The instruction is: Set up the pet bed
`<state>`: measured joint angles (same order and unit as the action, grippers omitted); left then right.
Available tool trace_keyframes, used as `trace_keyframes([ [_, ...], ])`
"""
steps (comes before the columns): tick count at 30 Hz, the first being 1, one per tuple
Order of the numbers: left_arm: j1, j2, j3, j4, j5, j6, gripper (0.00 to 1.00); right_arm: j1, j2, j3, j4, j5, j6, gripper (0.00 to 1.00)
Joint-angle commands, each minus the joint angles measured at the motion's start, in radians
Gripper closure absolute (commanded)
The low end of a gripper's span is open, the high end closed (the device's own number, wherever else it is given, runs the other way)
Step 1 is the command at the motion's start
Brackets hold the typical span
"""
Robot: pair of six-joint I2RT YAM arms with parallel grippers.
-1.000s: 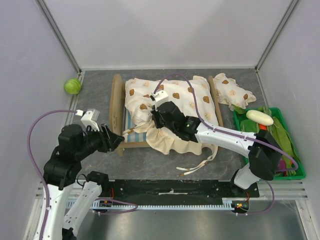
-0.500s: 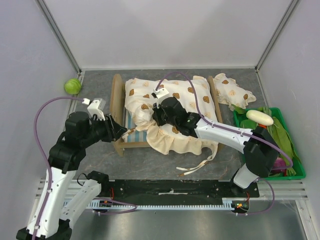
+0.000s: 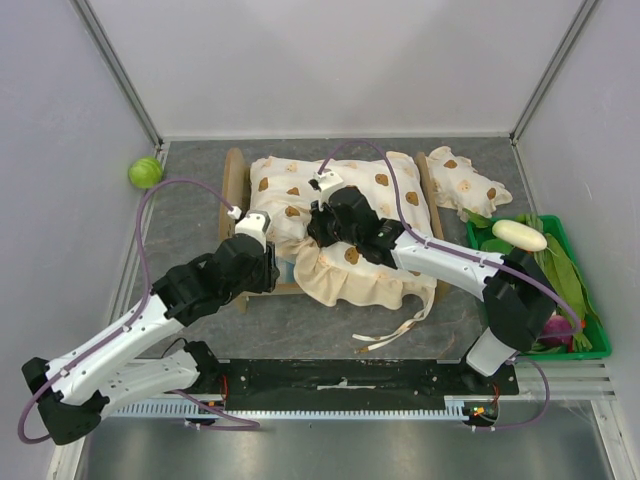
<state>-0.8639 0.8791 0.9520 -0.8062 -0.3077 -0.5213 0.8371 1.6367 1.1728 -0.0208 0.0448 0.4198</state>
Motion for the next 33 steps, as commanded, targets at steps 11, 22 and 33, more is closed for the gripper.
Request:
trace_keyframes([
  [11,-0.004,0.115,-0.107,0.196,-0.272,-0.028,0.51,-0.030,0.017,0.037,0.013,-0.025,0.014,0.99],
  [22,0.011,0.196,-0.142,0.208,-0.367,-0.025,0.49,-0.033,0.020,0.036,0.013,-0.042,0.025,0.99],
  [33,0.042,0.198,-0.170,0.228,-0.349,-0.014,0.68,-0.035,0.018,0.034,0.013,-0.042,0.031,0.98],
])
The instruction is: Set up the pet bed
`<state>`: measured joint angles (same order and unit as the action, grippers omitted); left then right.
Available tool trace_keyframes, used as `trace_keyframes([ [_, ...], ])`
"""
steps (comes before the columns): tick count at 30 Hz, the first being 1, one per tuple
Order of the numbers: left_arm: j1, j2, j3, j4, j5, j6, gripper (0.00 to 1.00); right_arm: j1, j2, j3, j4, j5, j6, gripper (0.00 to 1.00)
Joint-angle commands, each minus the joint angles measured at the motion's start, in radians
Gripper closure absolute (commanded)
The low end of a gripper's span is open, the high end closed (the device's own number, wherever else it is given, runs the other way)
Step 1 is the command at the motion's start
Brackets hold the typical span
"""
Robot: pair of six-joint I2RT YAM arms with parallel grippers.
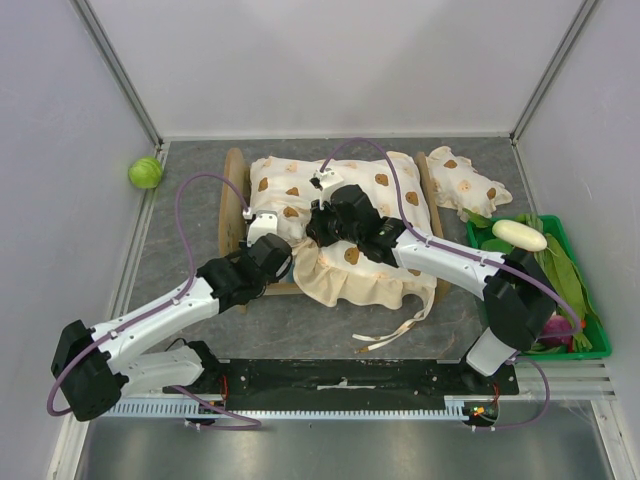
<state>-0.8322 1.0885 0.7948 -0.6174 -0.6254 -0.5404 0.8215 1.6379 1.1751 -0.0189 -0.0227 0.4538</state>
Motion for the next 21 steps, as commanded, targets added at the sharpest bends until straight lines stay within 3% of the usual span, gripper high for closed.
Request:
trace_keyframes([
  [1,0.011,-0.012,-0.014,0.038,-0.028,0.003,0.71,-0.019,0.016,0.034,0.010,0.024,-0.001,0.98],
  [7,0.025,-0.048,0.001,0.009,-0.004,0.017,0.98,-0.019,0.019,0.034,0.011,0.000,0.005,0.98],
  [21,0.031,-0.136,0.165,-0.084,0.113,0.108,0.96,-0.019,0.017,0.040,0.011,-0.011,0.019,0.98],
])
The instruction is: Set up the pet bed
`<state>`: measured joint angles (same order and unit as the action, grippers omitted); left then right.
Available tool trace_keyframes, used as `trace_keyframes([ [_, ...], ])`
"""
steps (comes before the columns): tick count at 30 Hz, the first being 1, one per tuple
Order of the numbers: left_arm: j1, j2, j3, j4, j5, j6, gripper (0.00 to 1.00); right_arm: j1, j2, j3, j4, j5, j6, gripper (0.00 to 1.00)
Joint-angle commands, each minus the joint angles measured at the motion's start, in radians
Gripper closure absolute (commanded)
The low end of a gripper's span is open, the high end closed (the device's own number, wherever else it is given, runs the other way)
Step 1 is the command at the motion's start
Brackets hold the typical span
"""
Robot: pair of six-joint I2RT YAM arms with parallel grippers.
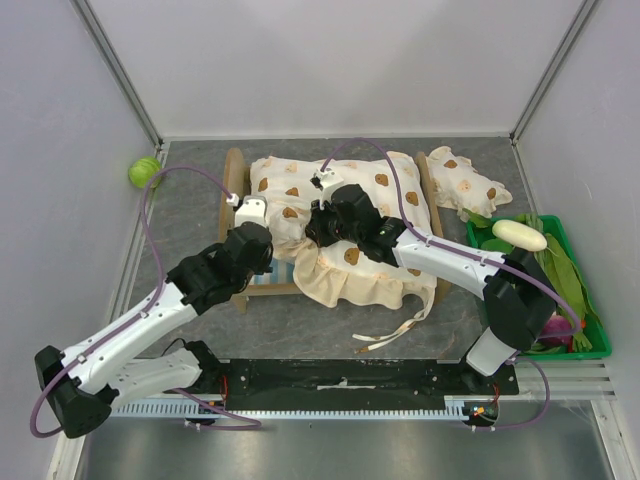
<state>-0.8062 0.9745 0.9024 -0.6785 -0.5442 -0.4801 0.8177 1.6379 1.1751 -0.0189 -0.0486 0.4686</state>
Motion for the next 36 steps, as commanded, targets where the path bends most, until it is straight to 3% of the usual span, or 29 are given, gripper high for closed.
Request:
trace_keyframes([
  [1,0.004,-0.023,0.047,-0.020,0.033,0.044,0.80,-0.015,0.017,0.040,0.011,0.015,0.007,0.98],
  [4,0.004,-0.028,-0.017,0.019,0.039,0.040,0.54,-0.017,0.017,0.041,0.011,0.012,0.010,0.98],
  [6,0.004,-0.025,-0.063,0.042,0.046,0.025,0.48,-0.017,0.020,0.044,0.011,0.012,0.008,0.98],
  [19,0.004,0.019,-0.166,0.141,-0.031,-0.023,0.45,-0.031,0.033,0.063,0.011,0.000,0.007,0.97],
  [27,0.005,0.046,-0.146,0.142,-0.059,-0.031,0.55,-0.037,0.030,0.063,0.011,-0.011,0.011,0.97],
  [36,0.004,-0.128,-0.068,0.145,-0.005,0.050,0.37,-0.046,0.030,0.058,0.011,-0.011,0.008,0.97],
])
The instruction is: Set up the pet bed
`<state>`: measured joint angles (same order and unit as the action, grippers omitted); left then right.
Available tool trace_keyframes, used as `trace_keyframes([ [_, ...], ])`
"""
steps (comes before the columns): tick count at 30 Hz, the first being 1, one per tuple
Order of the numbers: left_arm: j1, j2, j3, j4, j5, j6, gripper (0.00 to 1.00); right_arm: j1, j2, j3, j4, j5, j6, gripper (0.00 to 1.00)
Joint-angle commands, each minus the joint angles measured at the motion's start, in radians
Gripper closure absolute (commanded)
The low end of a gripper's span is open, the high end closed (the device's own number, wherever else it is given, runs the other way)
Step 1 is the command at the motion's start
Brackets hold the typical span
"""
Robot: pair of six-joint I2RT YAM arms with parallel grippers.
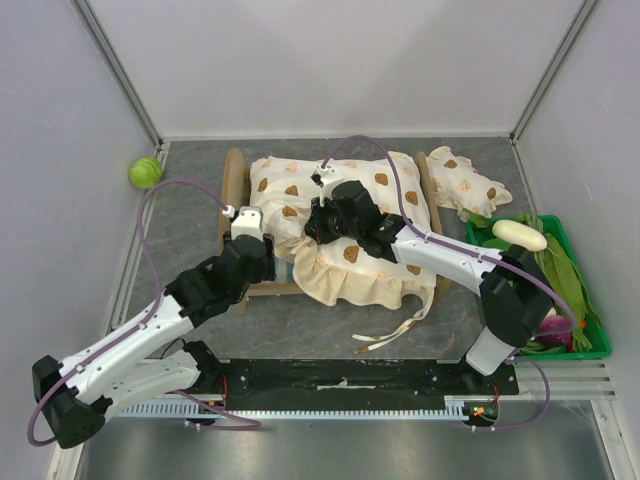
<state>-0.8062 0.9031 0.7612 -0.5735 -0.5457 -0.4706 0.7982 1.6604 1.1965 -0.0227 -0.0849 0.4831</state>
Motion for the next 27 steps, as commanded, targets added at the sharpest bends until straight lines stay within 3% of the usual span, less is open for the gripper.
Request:
trace_keyframes([
  [1,0.005,-0.056,0.079,0.046,-0.003,0.065,0.37,-0.027,0.007,0.037,0.015,0.025,-0.005,0.97],
  [4,0.013,-0.024,0.084,0.054,0.012,0.127,0.38,-0.028,0.006,0.038,0.014,0.022,-0.003,0.97],
  [9,0.065,0.013,0.061,0.084,0.153,0.214,0.41,-0.030,0.006,0.044,0.010,0.017,-0.005,0.97],
  [14,0.223,-0.018,0.027,0.118,0.343,0.237,0.42,-0.031,0.001,0.046,0.006,0.016,-0.011,0.97],
  [18,0.288,-0.007,0.030,0.113,0.404,0.257,0.42,-0.036,-0.001,0.048,0.004,0.014,-0.012,0.97],
  [27,0.299,0.034,0.030,0.092,0.529,0.253,0.45,-0.047,0.004,0.051,0.004,0.011,-0.011,0.97],
])
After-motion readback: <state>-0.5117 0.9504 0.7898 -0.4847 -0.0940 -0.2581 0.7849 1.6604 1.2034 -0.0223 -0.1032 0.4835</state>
